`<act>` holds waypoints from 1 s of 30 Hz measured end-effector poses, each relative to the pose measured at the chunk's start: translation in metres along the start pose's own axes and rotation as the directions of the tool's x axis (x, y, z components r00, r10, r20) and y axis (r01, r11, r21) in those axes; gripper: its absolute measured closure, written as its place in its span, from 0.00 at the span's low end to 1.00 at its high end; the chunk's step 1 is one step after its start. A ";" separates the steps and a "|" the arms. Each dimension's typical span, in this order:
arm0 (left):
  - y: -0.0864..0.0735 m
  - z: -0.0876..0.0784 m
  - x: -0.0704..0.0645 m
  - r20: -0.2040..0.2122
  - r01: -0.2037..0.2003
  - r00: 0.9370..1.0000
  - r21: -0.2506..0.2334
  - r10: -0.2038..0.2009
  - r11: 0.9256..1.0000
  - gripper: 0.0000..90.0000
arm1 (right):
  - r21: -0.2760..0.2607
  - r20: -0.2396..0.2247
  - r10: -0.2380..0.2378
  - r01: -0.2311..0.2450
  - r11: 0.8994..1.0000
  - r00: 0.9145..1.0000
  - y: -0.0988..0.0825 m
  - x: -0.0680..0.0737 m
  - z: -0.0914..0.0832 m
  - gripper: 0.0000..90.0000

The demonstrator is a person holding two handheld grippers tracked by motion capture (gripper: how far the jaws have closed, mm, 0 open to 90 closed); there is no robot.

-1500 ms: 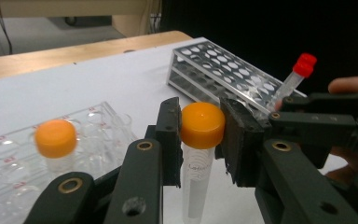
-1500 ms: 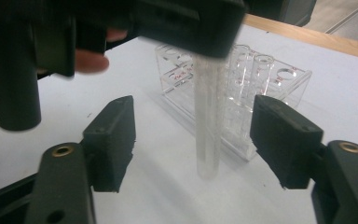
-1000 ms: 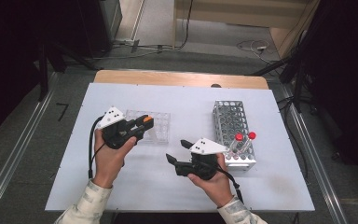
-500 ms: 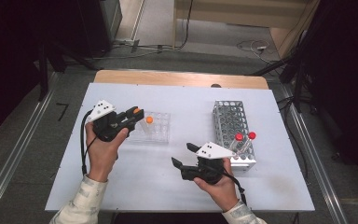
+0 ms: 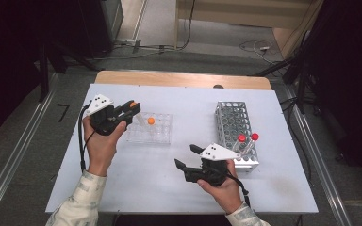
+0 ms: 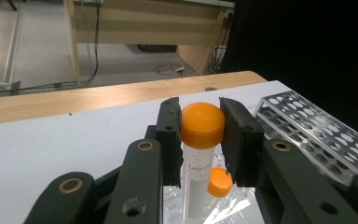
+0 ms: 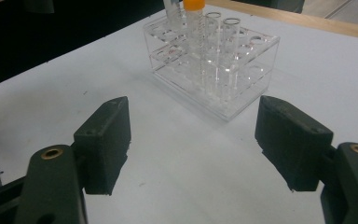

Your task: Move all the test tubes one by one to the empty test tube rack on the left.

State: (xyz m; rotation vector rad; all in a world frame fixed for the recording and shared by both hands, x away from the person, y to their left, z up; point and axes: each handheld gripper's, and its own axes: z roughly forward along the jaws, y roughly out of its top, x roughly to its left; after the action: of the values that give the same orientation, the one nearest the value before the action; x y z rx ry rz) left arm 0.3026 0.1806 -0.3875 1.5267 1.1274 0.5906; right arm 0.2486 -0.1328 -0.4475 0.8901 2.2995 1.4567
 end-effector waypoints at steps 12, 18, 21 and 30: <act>-0.007 0.011 -0.004 -0.036 -0.072 0.997 0.015 0.072 0.997 0.79 | -0.005 0.004 0.006 -0.006 1.000 1.000 -0.001 -0.002 -0.002 0.28; -0.017 0.016 -0.008 -0.041 -0.096 0.994 0.033 0.097 0.995 0.79 | -0.007 0.005 0.010 -0.010 1.000 1.000 -0.001 -0.002 -0.004 0.28; -0.023 0.018 -0.010 -0.044 -0.108 0.993 0.042 0.110 0.993 0.79 | -0.003 0.005 0.009 -0.009 1.000 1.000 -0.002 -0.003 -0.003 0.28; -0.038 0.023 -0.010 -0.054 -0.114 0.991 0.088 0.119 0.990 0.78 | 0.000 0.004 0.006 -0.006 1.000 1.000 -0.003 -0.001 -0.001 0.28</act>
State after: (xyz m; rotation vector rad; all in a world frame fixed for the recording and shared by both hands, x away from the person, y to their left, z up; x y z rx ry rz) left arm 0.3049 0.1587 -0.4274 1.6666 1.1257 0.6782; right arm 0.2478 -0.1354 -0.4498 0.8989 2.2960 1.4566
